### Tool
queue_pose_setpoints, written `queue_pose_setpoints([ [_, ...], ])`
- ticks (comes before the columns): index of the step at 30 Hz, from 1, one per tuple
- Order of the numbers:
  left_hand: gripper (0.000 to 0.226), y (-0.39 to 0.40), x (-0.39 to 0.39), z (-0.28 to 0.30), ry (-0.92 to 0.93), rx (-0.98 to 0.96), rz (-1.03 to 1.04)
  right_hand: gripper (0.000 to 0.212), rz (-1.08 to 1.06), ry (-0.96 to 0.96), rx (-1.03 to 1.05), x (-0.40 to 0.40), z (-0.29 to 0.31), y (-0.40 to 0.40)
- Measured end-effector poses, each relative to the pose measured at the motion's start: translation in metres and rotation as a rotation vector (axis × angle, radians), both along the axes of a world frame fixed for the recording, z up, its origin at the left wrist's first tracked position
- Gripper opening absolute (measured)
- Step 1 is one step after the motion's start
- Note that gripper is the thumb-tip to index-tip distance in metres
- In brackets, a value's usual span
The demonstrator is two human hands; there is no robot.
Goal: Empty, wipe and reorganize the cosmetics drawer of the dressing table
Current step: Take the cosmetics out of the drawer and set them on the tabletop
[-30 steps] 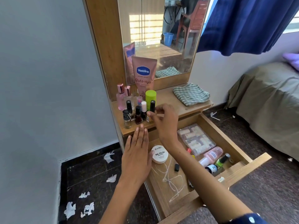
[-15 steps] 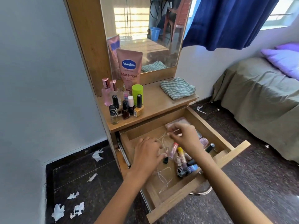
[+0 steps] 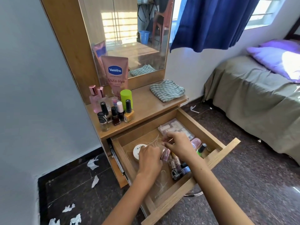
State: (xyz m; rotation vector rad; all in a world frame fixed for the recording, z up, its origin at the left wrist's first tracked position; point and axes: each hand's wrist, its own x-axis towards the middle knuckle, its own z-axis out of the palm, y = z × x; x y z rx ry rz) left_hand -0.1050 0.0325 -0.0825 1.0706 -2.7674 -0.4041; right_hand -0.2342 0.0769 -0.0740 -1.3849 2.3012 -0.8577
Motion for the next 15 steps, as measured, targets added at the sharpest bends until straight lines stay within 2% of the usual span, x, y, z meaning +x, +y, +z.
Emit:
queue_pose_setpoints([
  [7, 0.002, -0.011, 0.034, 0.023, 0.369, 0.065, 0.103, 0.016, 0.038, -0.004, -0.074, 0.002, -0.001, -0.001],
  [12, 0.013, -0.022, 0.067, 0.038, 0.535, 0.067, 0.135, 0.028, 0.313, -0.119, -0.183, 0.021, 0.016, -0.002],
  [15, 0.013, -0.025, 0.084, 0.044, 0.62, 0.093, 0.138, 0.032, 0.421, -0.113, -0.212, 0.043, 0.023, -0.006],
])
